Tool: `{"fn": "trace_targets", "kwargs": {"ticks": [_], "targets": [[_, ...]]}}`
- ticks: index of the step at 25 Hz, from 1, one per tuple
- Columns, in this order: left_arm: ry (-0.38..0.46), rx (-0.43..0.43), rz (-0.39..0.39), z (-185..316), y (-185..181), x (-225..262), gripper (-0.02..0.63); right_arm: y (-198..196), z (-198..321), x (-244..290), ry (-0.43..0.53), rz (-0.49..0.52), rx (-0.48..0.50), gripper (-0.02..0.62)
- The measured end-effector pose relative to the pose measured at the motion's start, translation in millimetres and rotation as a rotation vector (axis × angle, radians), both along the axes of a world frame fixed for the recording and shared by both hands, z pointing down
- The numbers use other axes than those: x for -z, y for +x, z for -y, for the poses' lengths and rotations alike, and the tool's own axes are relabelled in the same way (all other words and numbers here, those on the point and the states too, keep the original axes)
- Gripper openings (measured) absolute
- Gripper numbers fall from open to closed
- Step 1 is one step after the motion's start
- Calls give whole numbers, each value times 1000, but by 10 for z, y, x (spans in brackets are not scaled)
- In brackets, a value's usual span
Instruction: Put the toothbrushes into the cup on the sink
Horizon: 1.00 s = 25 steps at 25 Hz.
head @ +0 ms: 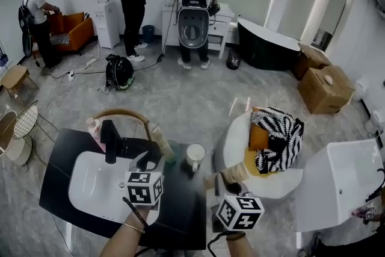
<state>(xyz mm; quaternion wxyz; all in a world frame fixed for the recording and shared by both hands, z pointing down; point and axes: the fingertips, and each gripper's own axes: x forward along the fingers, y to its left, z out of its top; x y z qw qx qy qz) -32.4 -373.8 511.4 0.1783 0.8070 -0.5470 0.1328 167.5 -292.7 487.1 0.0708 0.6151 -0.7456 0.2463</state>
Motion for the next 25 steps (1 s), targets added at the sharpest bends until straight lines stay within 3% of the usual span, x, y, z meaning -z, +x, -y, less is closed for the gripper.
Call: {"fn": "trace_targets", "kwargs": {"ticks": [6,11,25], "targets": [[14,-35,26,-254,78,91,76,-17,-92,121,23,-7,5,48],[21,-36,2,-394,95,153,13,-50,-128,179,37,-26,19,48],[48,-44,-6,-512,72,209,8,-38,-87,248,45,-61,48,48]]}}
